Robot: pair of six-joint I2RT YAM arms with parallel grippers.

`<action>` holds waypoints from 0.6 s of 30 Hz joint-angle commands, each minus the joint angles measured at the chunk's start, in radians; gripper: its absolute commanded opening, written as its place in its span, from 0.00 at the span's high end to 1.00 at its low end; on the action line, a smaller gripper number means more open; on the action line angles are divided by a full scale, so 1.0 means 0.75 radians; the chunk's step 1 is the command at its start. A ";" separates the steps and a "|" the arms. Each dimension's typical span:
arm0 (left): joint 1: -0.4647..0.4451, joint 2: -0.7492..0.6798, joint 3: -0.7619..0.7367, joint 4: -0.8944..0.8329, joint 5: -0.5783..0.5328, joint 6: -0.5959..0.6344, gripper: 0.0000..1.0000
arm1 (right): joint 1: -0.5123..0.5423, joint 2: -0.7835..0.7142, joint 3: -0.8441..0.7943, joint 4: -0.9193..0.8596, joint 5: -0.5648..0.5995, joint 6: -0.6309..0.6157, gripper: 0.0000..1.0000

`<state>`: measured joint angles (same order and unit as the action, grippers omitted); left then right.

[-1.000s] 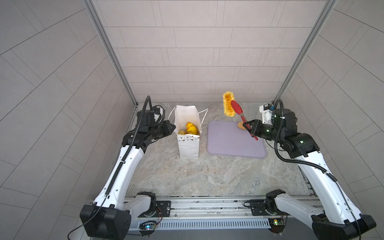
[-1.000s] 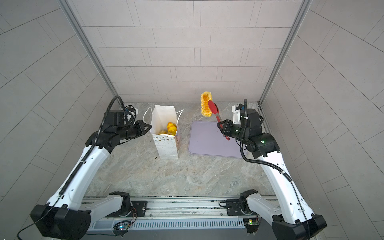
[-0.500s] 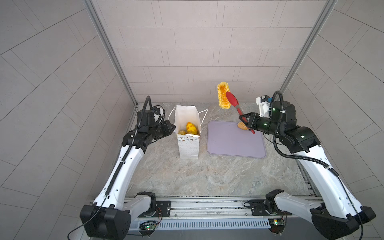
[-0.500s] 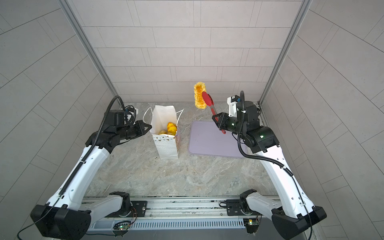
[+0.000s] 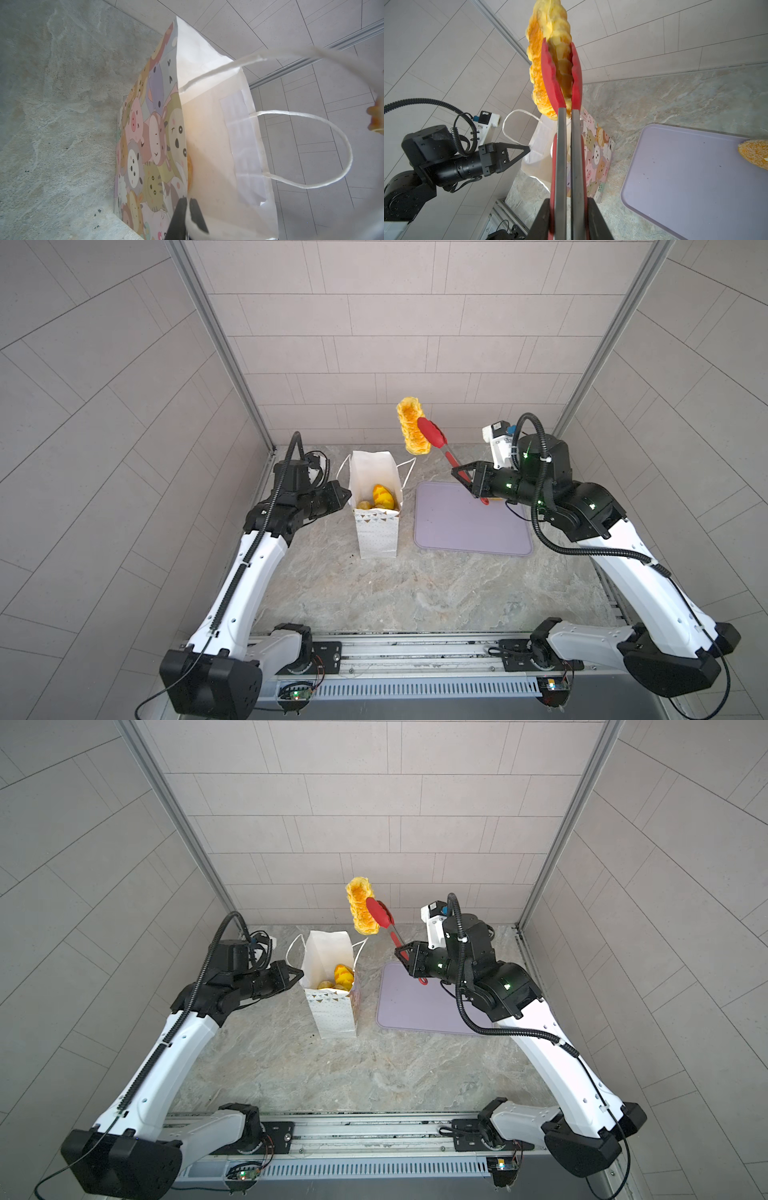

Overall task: Place the fake bread into the paper bag
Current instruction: 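Carry the pastry in the right gripper's tongs over the paper bag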

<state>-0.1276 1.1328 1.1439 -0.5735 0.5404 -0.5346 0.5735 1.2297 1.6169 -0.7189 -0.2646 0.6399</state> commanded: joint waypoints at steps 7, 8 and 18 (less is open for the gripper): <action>-0.003 -0.034 0.011 0.001 -0.007 -0.003 0.92 | 0.170 0.071 0.124 -0.012 0.147 -0.073 0.79; -0.002 -0.033 0.011 0.000 -0.007 -0.004 0.92 | 0.183 0.080 0.133 -0.020 0.157 -0.076 0.79; -0.005 -0.036 0.008 0.000 -0.007 -0.004 0.92 | 0.295 0.141 0.150 -0.044 0.241 -0.097 0.79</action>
<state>-0.1276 1.1271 1.1439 -0.5777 0.5373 -0.5346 0.7757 1.3338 1.7035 -0.7734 -0.1276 0.5816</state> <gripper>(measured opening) 0.084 0.253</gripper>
